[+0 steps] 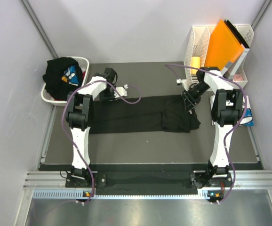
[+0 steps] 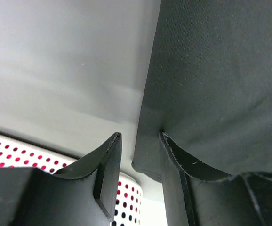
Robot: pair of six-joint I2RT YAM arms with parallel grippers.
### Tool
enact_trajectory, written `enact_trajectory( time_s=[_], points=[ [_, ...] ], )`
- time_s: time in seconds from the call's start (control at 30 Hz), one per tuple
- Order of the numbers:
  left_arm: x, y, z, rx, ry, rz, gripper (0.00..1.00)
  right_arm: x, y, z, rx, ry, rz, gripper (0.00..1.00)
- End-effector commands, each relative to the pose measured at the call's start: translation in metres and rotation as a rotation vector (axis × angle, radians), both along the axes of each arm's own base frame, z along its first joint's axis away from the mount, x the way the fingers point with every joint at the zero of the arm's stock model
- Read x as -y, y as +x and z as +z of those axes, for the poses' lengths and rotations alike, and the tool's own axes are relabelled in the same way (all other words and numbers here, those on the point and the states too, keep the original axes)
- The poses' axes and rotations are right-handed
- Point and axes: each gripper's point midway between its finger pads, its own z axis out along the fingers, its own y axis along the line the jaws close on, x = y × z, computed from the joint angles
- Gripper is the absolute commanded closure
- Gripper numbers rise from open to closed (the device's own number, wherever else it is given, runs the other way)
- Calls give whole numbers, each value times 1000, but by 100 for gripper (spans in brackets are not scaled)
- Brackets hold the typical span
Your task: Fold and stack the t-shirts
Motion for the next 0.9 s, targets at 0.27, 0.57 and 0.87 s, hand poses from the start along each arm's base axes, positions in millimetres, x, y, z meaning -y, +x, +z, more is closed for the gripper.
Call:
enact_trajectory(
  time_s=[0.27,0.57,0.87],
  points=[
    [9,10,3,25,-14,-38,57,0,5,-9,-2,40,-46,61],
    [12,11,-1,21,-15,-49,57,6,15,-6,37,0,-55,62],
    [13,10,-5,14,-12,-49,57,19,28,-9,106,-81,-71,63]
  ],
)
